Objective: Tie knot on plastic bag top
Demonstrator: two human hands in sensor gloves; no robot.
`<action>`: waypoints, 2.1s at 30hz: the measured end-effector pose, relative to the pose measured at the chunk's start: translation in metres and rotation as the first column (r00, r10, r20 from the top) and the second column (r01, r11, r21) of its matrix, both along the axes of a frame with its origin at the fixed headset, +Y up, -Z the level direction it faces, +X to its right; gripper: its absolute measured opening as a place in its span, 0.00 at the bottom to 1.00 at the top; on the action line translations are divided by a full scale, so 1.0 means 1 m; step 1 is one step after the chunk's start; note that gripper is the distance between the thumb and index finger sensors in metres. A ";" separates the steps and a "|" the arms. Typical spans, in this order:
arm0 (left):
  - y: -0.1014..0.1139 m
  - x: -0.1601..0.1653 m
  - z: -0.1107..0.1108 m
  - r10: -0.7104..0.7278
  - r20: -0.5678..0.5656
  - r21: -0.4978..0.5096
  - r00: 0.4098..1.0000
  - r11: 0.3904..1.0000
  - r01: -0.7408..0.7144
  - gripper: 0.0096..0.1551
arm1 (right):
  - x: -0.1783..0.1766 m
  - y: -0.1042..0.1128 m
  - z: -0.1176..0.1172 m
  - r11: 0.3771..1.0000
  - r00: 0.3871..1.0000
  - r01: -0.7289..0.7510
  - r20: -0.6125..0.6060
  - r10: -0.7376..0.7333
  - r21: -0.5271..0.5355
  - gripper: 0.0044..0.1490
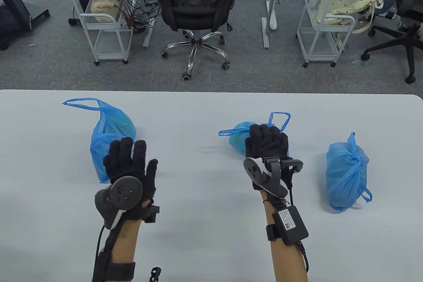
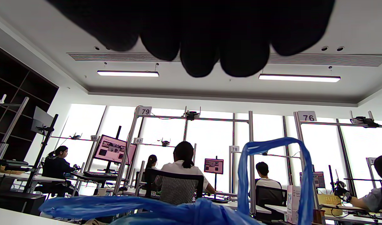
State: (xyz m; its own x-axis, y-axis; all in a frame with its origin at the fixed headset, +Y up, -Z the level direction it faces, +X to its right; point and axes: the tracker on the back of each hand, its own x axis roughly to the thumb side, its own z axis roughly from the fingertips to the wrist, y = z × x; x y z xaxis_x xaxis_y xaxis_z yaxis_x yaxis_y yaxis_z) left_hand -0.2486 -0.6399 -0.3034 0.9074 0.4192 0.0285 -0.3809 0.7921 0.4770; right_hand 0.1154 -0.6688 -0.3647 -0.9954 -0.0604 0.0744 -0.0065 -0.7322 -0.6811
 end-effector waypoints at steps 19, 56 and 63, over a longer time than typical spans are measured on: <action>-0.053 -0.130 -0.052 0.406 0.024 -0.291 0.914 0.877 -0.382 0.51 | -0.023 -0.018 -0.007 0.990 0.989 -0.138 -0.052 0.137 -0.027 0.29; -0.078 -0.128 -0.059 0.836 0.149 -0.105 0.527 0.544 -0.833 0.14 | 0.016 -0.028 -0.016 0.988 0.996 0.050 -0.068 -0.061 -0.145 0.27; -0.056 -0.105 -0.064 0.836 0.278 -0.130 0.473 0.520 -0.844 0.14 | 0.014 -0.024 -0.016 0.979 0.984 0.133 -0.097 -0.149 -0.152 0.27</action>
